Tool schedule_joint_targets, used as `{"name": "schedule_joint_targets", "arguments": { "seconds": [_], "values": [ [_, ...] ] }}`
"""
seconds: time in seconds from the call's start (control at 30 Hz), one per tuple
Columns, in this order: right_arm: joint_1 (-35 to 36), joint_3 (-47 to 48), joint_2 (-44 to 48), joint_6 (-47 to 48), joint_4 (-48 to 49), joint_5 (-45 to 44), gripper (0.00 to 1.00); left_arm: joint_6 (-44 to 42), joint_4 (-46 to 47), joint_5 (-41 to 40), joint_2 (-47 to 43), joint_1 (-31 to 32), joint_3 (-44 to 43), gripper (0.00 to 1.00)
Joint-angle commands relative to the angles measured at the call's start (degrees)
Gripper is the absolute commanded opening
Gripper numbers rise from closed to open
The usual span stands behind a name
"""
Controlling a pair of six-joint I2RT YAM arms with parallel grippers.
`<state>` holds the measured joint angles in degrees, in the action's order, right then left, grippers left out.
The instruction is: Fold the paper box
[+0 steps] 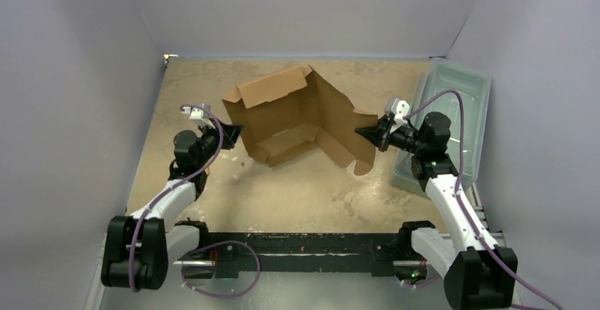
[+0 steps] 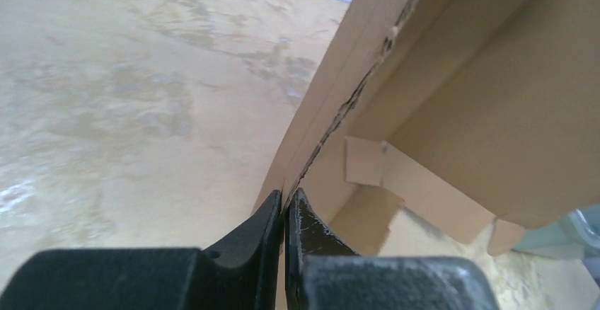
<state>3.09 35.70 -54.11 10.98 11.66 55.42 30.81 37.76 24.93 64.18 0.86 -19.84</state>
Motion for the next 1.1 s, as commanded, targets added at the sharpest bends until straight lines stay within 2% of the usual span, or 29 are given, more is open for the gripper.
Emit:
{"name": "schedule_joint_targets", "arguments": {
  "seconds": [0.0,0.27,0.53,0.83,1.07],
  "values": [
    [0.3,2.4,1.8,0.0,0.6,6.2,0.0,-1.3,-0.6,-7.5,-5.4,7.7,1.3,0.01],
    [0.4,2.0,2.0,0.0,1.0,7.6,0.0,-1.6,-5.2,-17.3,-8.0,11.2,2.6,0.0],
    [0.4,1.8,1.3,0.4,0.9,9.6,0.0,-3.6,-15.2,-26.4,-8.5,12.1,-3.0,0.0],
    [1.5,1.3,0.8,-0.3,2.0,10.9,0.0,-7.8,-17.8,-35.6,-7.4,18.8,-6.1,0.0],
    [2.2,1.2,0.4,-0.3,1.8,6.9,0.0,-7.7,-16.4,-39.4,-8.1,23.4,-5.5,0.0]
  ]
}}
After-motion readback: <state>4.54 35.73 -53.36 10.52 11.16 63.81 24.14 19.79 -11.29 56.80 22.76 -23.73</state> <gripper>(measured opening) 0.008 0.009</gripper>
